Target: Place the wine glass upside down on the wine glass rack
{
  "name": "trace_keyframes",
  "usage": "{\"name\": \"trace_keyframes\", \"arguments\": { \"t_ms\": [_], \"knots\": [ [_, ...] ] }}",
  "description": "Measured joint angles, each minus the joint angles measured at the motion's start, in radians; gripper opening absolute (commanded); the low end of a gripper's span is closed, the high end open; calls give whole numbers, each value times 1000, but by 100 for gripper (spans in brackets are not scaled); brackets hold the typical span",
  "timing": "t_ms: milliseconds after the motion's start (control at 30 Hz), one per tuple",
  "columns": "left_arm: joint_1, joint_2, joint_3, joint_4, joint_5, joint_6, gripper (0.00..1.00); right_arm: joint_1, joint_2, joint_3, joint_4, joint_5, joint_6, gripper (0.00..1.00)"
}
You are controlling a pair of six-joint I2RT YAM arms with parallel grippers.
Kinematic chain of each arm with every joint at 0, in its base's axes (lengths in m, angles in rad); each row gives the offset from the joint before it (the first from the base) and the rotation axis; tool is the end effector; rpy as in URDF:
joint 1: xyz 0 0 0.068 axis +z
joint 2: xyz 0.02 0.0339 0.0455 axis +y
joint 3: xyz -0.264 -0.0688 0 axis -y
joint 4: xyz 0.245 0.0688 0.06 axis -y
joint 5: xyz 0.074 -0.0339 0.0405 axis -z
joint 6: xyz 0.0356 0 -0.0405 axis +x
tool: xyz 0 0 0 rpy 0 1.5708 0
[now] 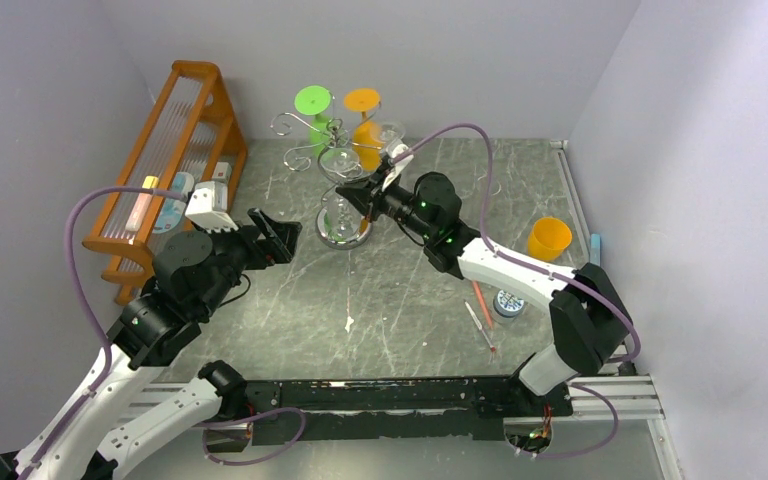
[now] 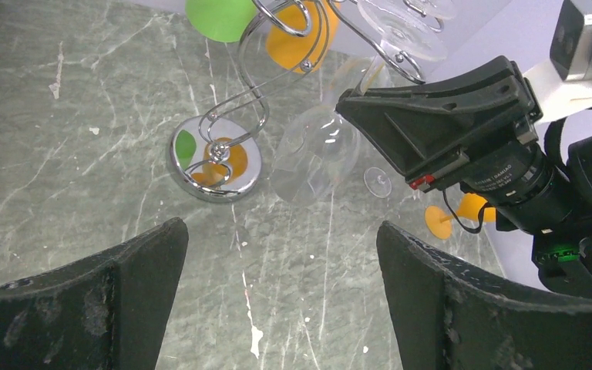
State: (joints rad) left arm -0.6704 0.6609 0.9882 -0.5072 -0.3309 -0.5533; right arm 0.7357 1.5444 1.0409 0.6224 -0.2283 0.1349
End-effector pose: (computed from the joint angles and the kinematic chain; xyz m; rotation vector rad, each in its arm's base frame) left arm 0.1092 -0.0718 0.3919 -0.1421 1.7742 -0.6041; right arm 0.2648 0.2506 0.3246 -0.6303 1.3785 0.8704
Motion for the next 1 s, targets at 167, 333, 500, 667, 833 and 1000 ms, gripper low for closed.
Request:
{"name": "trace_keyframes", "arguments": {
  "t_ms": [167,333,500,667,833,1000],
  "knots": [
    [0,0,0,0,-1,0,95,0,-11,-18,29,-58,-14,0],
    [0,0,0,0,-1,-1,95,-1,-44,-72,63,-60,-19,0],
    [0,0,0,0,-1,-4,95,-2,-72,-115,87,-21,-18,0],
    [0,0,0,0,-1,-5,95,-2,-73,-116,84,29,-6,0],
    [0,0,0,-1,-1,-5,95,-7,-73,-115,71,67,12,16],
    [0,0,0,-7,-1,-11,95,-9,-72,-110,50,89,31,37]
  ]
}}
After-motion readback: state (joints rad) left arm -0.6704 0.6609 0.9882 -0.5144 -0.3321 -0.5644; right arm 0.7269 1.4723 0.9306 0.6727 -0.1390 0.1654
